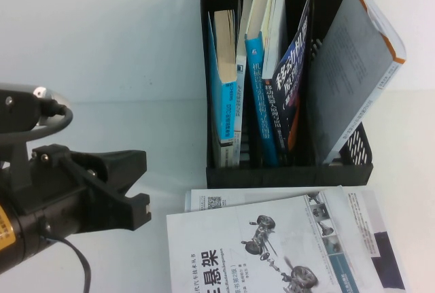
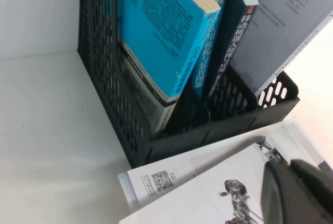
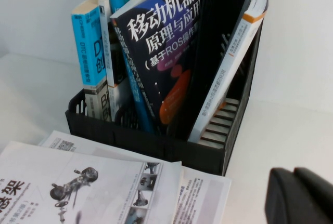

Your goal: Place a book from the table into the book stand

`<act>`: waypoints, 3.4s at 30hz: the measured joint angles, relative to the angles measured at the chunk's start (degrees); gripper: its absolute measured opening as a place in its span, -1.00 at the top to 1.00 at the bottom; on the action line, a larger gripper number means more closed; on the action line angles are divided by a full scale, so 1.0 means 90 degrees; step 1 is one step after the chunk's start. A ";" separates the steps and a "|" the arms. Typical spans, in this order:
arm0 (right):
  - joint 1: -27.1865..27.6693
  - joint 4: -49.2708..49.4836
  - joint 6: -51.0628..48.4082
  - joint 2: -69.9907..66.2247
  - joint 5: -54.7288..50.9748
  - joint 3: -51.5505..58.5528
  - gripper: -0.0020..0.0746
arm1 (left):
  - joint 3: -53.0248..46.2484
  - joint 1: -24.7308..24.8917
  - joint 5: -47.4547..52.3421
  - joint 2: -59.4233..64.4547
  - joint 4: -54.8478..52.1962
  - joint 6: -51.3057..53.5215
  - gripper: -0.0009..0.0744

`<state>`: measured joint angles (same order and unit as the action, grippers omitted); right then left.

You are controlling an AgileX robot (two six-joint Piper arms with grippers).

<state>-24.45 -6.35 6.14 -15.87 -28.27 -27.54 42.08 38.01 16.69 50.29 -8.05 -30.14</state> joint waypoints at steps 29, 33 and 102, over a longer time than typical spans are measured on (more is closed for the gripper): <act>0.0000 -0.0010 0.0000 0.0000 0.0000 0.0000 0.96 | -0.4808 -0.3484 -0.0998 -0.5592 0.0006 0.0140 0.98; 0.0000 -0.0010 0.0000 0.0000 0.0000 0.0000 0.96 | -0.4808 -0.3484 -0.0970 -0.5650 0.0078 0.0100 0.98; 0.2479 0.1394 -0.0424 0.1834 0.1010 0.3219 0.96 | -0.4784 -0.3484 0.0252 -0.5654 0.0099 0.0072 0.99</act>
<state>-2.14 6.19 2.33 0.64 -19.18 1.43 -0.97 6.66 18.96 -0.60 -7.16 -29.50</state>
